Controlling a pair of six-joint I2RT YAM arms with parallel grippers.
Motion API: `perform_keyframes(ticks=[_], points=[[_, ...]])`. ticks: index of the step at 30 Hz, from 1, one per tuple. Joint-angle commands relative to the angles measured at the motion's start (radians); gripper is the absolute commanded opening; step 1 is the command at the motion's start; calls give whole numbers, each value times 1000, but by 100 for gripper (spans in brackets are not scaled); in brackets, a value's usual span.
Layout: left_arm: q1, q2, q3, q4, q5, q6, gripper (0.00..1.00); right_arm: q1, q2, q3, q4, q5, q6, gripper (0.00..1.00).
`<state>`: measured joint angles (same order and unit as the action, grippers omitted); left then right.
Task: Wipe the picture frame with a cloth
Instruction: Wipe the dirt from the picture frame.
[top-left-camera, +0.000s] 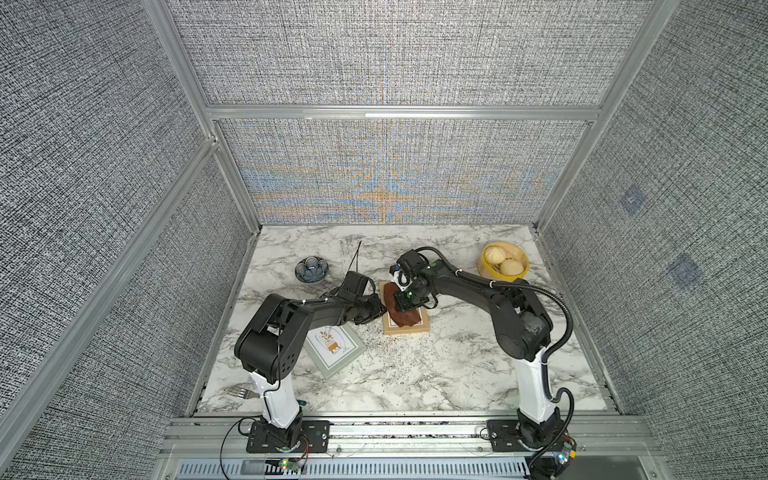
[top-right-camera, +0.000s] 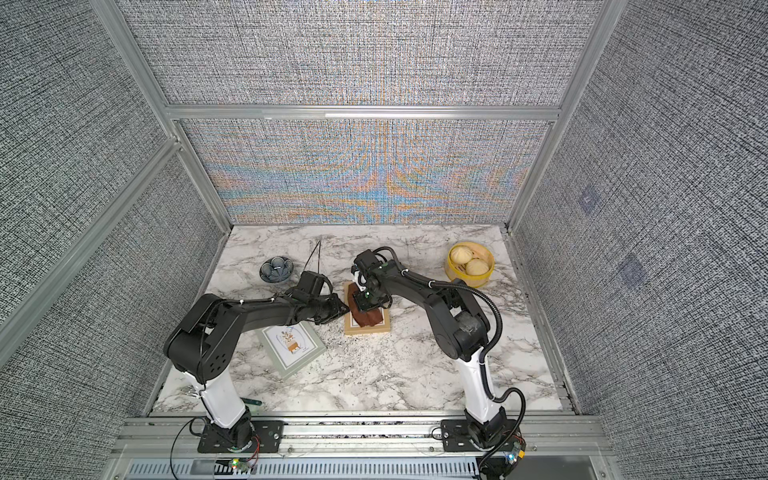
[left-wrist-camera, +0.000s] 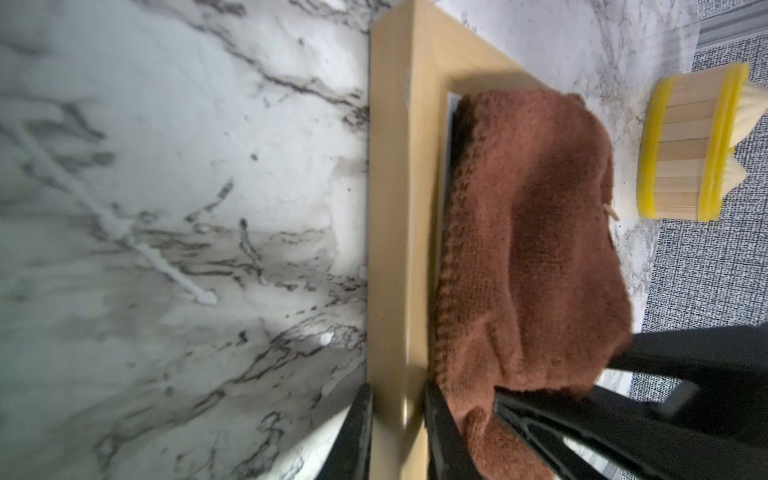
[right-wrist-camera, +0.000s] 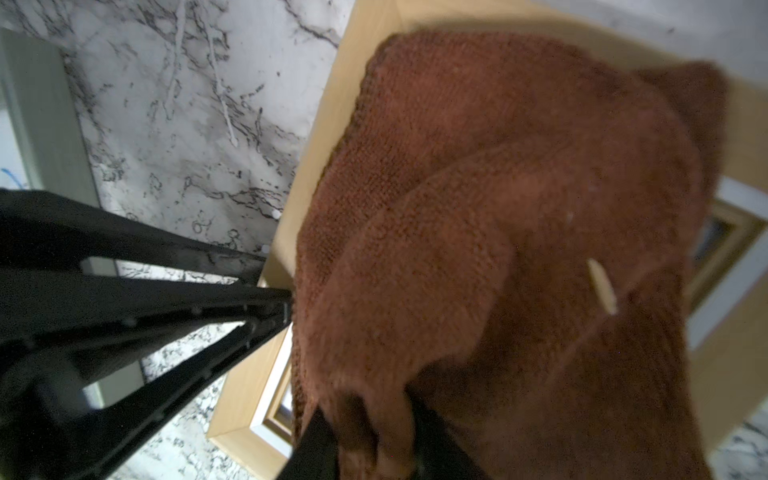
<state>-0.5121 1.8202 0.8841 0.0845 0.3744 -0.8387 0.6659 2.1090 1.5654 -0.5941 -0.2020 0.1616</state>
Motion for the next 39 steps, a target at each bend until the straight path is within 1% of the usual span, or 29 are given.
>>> perform_keyframes(ticks=[1,5,7,11,13,15,18,20,23,26,29,31,37,39], points=[[-2,21,-12,-68,-19,7,22,21,10,-41,40,97,-51,19],[-1,25,-30,-104,-9,28,21,42,-17,-141,193,211,-50,15],[-1,25,-37,-125,-7,43,20,44,-20,-167,262,237,-43,14],[-2,27,-43,-157,-5,88,16,43,24,-98,284,282,-1,12],[-2,28,-48,-161,-12,94,16,41,55,-34,258,301,18,11],[-1,31,-51,-157,-17,93,15,37,85,23,227,326,39,10],[-2,35,-55,-143,-21,76,15,32,99,45,195,327,46,10],[-1,33,-61,-133,-28,55,15,43,85,17,180,313,27,10],[-2,28,-69,-118,-43,26,15,74,28,-96,178,273,-5,10],[0,23,-75,-105,-55,8,15,89,-32,-208,168,238,17,10],[0,21,-74,-106,-53,11,14,87,-65,-260,184,221,51,10],[0,22,-71,-113,-47,19,14,81,-41,-222,183,220,60,10],[0,48,-45,-175,-23,74,14,18,101,27,152,275,157,9],[0,57,-41,-187,-15,87,14,6,132,96,124,315,176,9]])
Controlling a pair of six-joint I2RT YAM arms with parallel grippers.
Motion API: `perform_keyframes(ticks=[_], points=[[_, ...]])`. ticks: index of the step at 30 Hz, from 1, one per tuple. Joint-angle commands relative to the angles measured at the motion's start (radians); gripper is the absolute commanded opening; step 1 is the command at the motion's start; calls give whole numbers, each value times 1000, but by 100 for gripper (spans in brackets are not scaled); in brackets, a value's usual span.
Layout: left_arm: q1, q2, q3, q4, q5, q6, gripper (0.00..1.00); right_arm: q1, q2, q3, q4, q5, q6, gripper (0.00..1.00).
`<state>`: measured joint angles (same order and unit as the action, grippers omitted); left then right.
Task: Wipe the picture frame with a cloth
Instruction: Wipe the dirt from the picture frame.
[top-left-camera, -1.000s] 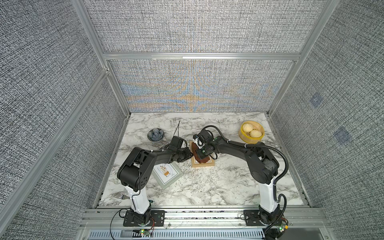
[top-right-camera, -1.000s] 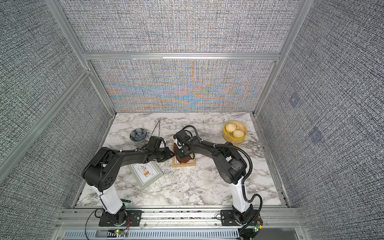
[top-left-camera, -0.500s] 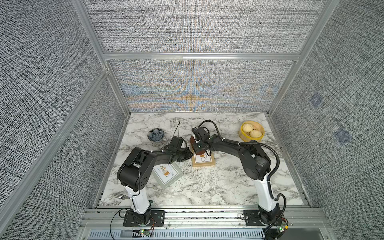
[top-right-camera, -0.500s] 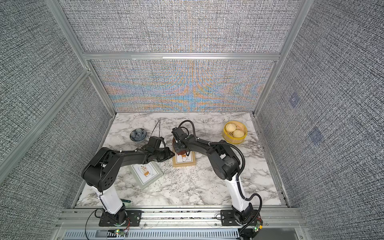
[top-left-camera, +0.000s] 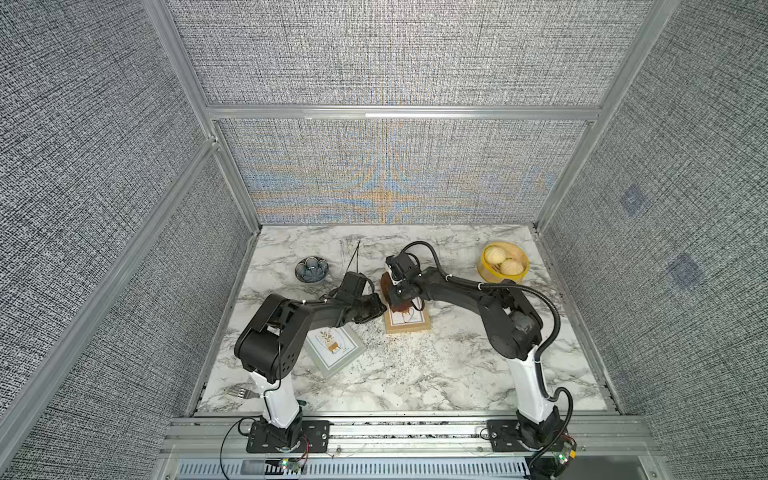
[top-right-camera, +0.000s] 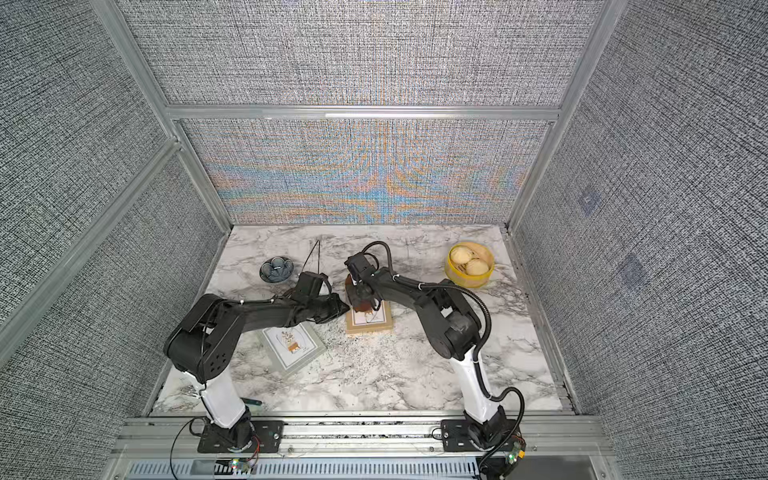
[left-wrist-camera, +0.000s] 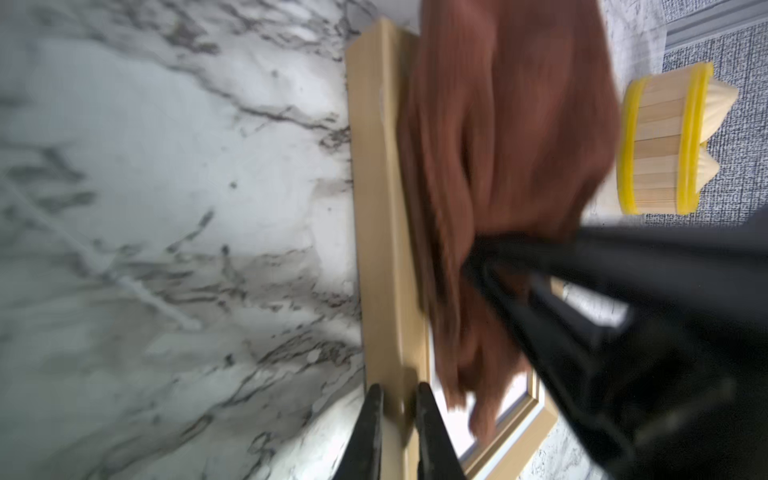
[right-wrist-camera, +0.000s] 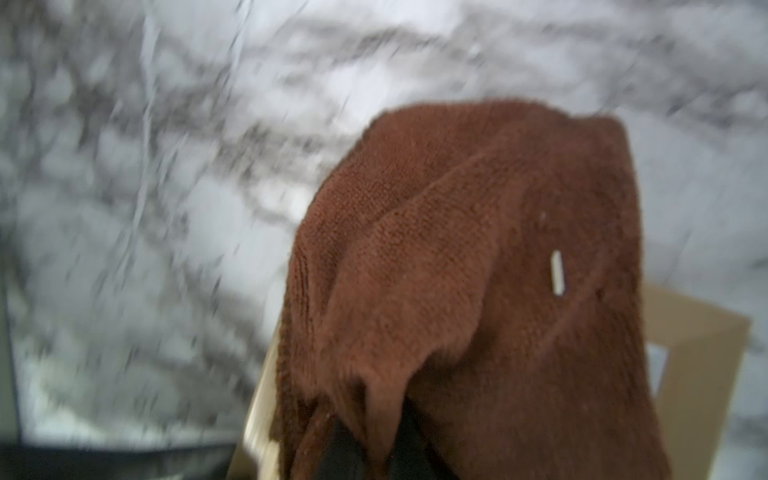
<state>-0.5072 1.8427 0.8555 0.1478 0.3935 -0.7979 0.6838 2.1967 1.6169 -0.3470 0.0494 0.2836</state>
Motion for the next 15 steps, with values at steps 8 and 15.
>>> perform_keyframes(ticks=[8,15], points=[[-2,21,-25,-253,-62,9,13,-34,57,71,-249,269,29,8],[-2,13,8,-335,-90,-13,12,-80,-17,-47,-188,178,-4,7]])
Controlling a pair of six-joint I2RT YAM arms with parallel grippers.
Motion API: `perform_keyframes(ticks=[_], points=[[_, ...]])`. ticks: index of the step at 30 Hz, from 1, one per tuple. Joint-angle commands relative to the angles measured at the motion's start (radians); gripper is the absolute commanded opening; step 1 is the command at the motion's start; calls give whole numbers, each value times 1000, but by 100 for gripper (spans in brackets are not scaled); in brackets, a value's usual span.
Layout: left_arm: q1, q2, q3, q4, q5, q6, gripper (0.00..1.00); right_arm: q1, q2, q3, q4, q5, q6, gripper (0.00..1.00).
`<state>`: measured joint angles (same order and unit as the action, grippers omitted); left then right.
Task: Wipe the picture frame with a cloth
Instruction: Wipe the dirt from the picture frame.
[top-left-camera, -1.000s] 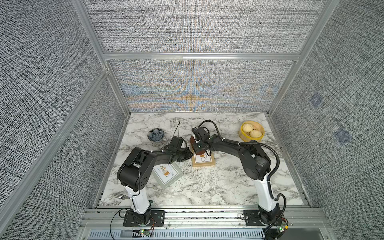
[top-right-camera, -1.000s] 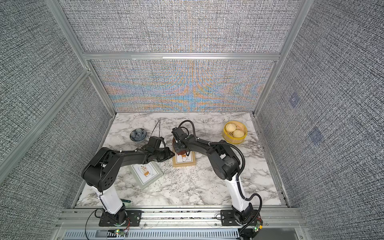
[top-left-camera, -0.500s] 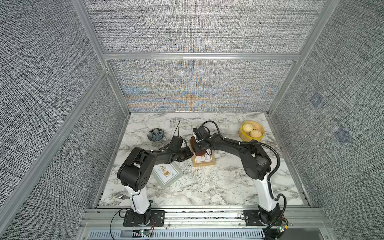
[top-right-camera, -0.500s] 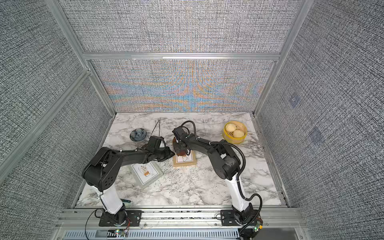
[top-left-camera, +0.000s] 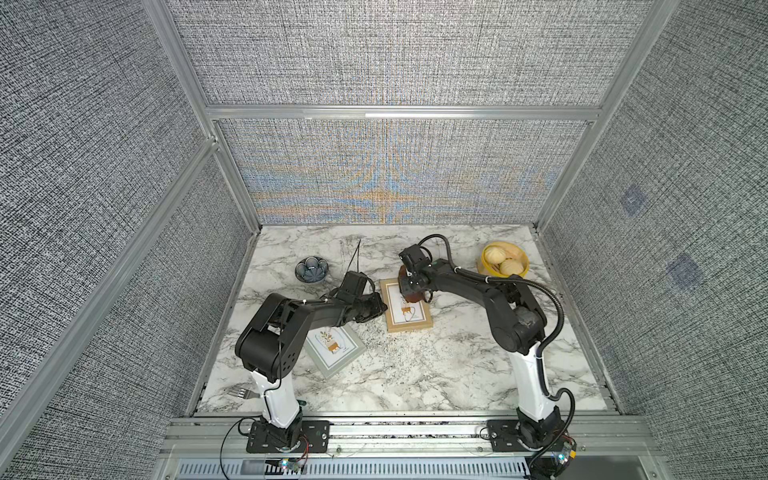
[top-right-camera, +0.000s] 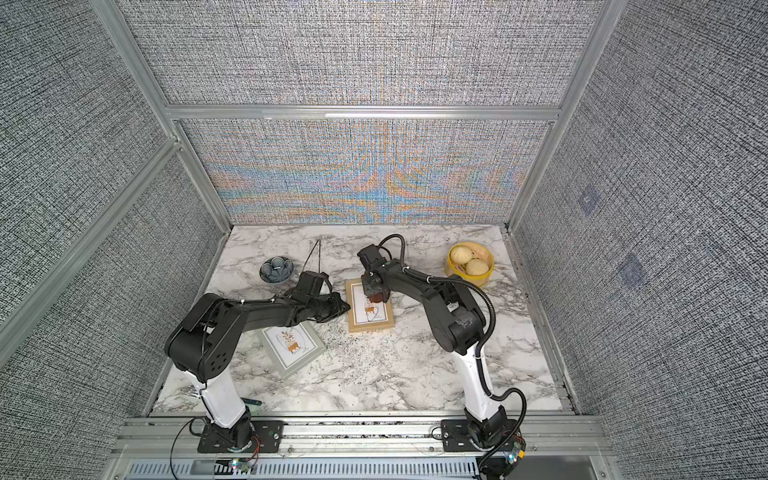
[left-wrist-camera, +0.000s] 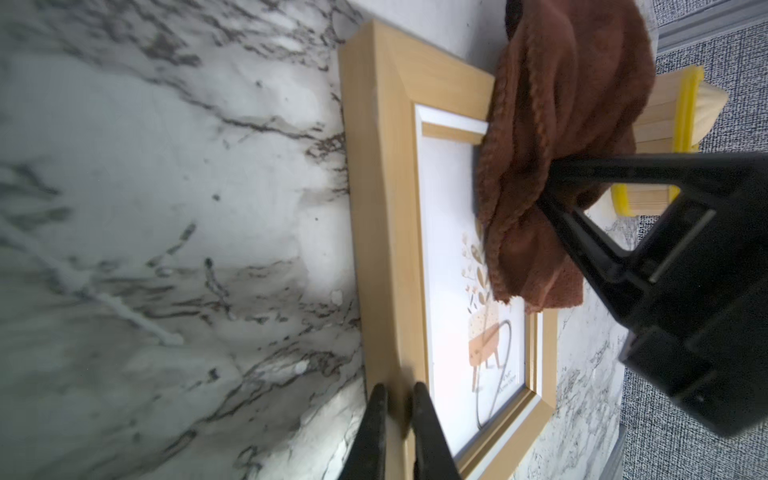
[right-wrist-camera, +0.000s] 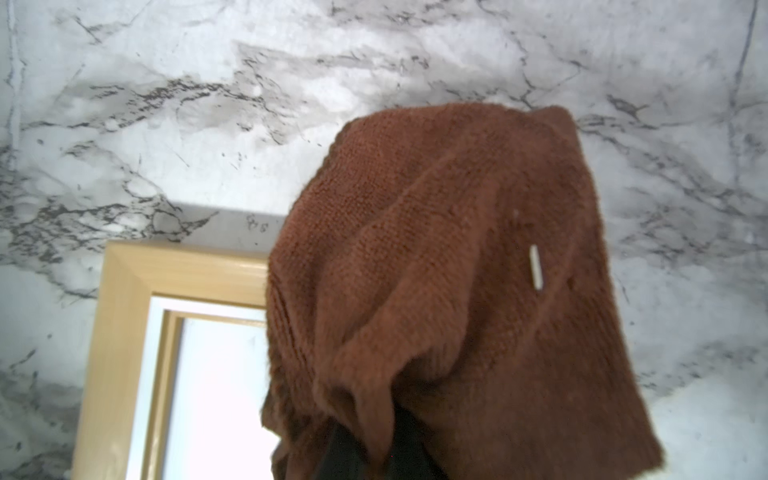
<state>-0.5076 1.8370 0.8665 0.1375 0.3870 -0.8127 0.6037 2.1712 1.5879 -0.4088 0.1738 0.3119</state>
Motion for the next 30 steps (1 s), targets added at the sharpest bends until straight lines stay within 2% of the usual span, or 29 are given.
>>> perform_keyframes(ticks=[1,5,7,10,13,17,23,27,30], points=[[-2,21,7,-337,-83,10,12,15,14,-9,-121,27,-43,7],[-2,40,33,-352,-76,30,12,108,60,73,-128,-42,-80,7],[-1,48,40,-353,-72,33,12,121,70,93,-121,-57,-67,7],[-1,50,39,-355,-69,37,12,102,68,86,-105,-22,-43,6],[-1,47,33,-369,-83,27,11,39,69,68,-137,52,-10,6],[-2,41,19,-374,-110,-10,10,-24,20,-7,-137,107,-4,5],[-1,48,17,-348,-116,-42,10,22,-42,-102,-148,-78,-62,5],[-1,49,17,-341,-120,-52,10,44,-120,-266,-141,-97,-9,5],[-2,50,16,-338,-118,-54,10,49,-191,-362,-112,-105,-22,5]])
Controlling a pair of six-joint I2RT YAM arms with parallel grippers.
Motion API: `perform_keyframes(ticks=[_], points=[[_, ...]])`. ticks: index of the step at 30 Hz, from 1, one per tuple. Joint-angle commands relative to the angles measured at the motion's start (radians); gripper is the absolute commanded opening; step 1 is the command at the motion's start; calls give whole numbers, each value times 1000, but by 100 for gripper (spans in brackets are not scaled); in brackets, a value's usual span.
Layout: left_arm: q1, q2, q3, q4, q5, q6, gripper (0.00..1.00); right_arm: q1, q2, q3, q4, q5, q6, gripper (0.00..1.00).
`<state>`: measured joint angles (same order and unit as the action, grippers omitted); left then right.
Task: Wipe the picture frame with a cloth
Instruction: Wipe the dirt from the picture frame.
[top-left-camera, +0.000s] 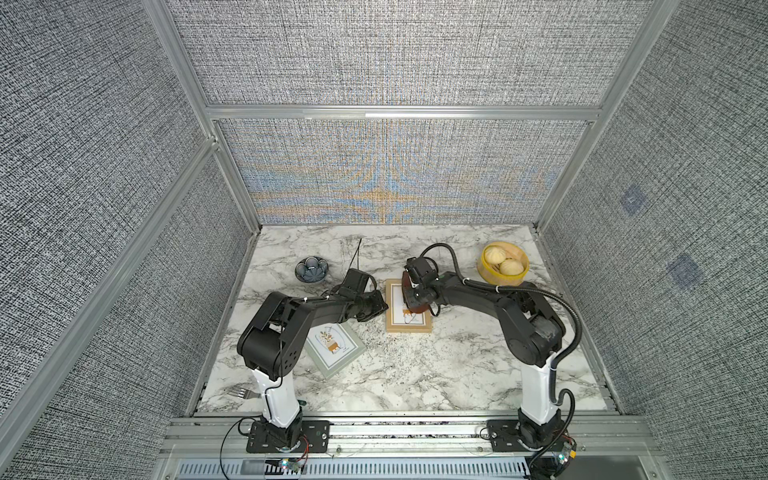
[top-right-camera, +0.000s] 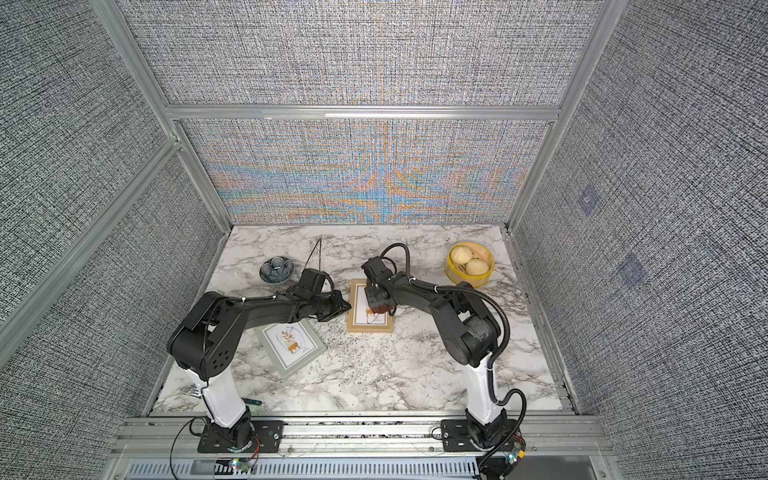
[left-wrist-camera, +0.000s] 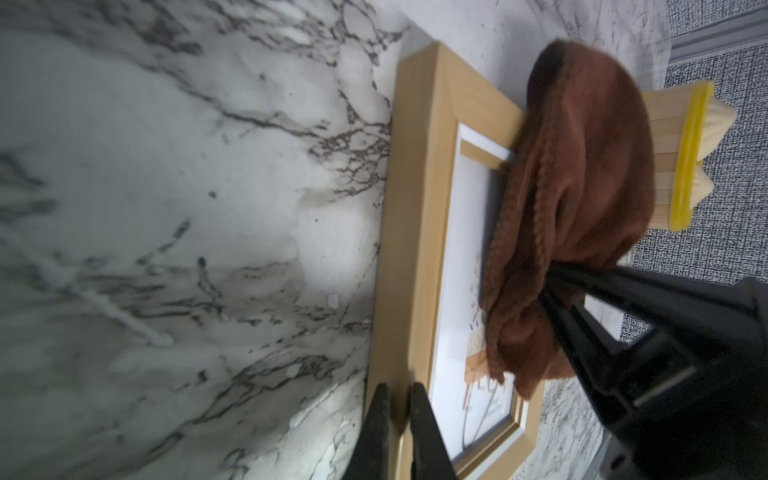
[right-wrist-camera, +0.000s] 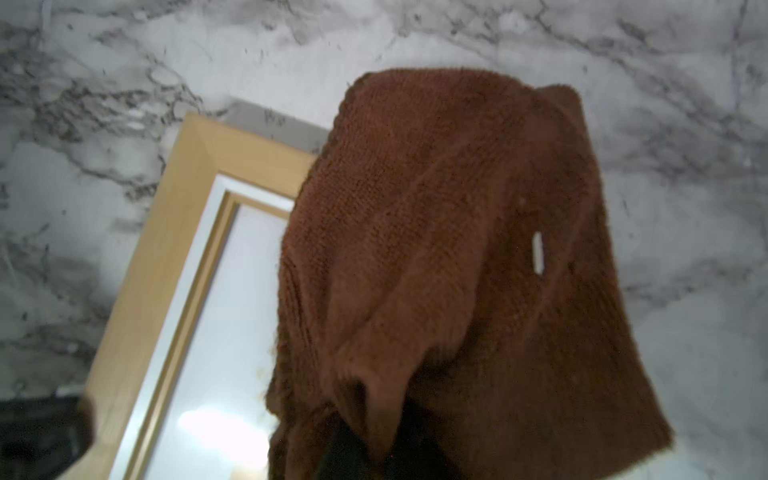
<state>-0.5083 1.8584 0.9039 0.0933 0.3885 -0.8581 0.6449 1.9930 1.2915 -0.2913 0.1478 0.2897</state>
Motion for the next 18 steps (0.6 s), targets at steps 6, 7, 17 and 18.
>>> perform_keyframes(ticks=[6,7,17,18], points=[[-1,34,-10,-294,-97,20,10,-11,33,54,-213,-80,-64,5],[-1,36,-6,-297,-90,28,10,-19,55,94,-215,-74,-65,5],[-1,34,0,-301,-83,29,10,62,16,29,-173,-56,-131,5],[-1,33,-1,-299,-85,23,10,77,-4,-7,-163,-51,-137,5]])
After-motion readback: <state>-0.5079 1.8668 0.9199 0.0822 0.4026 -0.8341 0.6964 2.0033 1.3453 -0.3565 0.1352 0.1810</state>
